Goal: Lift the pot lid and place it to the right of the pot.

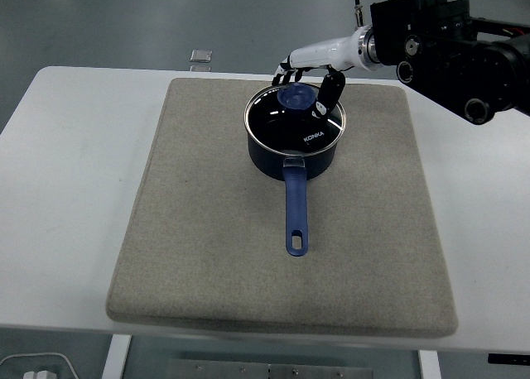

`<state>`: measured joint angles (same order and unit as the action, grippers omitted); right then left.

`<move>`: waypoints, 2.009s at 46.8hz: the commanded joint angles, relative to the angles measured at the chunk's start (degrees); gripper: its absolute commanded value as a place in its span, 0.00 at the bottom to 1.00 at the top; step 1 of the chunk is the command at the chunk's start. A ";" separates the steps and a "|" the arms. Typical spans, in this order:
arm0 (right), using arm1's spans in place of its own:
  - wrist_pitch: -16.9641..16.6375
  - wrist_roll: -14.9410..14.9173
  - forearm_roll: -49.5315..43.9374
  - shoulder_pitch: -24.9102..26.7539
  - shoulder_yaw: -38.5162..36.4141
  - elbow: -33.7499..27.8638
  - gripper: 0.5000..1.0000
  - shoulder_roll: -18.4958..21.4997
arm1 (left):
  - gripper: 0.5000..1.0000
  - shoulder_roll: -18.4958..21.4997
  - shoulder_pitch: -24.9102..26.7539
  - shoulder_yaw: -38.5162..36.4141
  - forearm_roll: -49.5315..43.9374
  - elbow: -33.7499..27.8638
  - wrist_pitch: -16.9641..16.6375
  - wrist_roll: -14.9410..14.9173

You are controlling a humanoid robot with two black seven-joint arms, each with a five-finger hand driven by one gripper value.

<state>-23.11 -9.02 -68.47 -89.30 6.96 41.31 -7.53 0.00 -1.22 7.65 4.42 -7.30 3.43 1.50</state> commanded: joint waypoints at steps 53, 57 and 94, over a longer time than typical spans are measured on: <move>-0.09 0.05 -0.18 0.09 0.25 -0.09 0.38 0.50 | 1.00 0.00 -0.01 0.00 0.06 0.00 0.00 -0.01; -0.09 0.05 -0.18 0.09 0.25 -0.09 0.38 0.50 | 1.00 0.00 -0.01 0.09 0.06 0.00 0.00 -0.01; -2.99 0.14 0.88 -1.66 -0.80 -0.09 0.00 -0.20 | 1.00 0.00 -0.01 0.00 0.06 0.00 0.00 -0.01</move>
<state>-25.80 -8.88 -67.58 -90.86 6.20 41.23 -7.67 0.00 -1.24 7.66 4.44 -7.30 3.43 1.49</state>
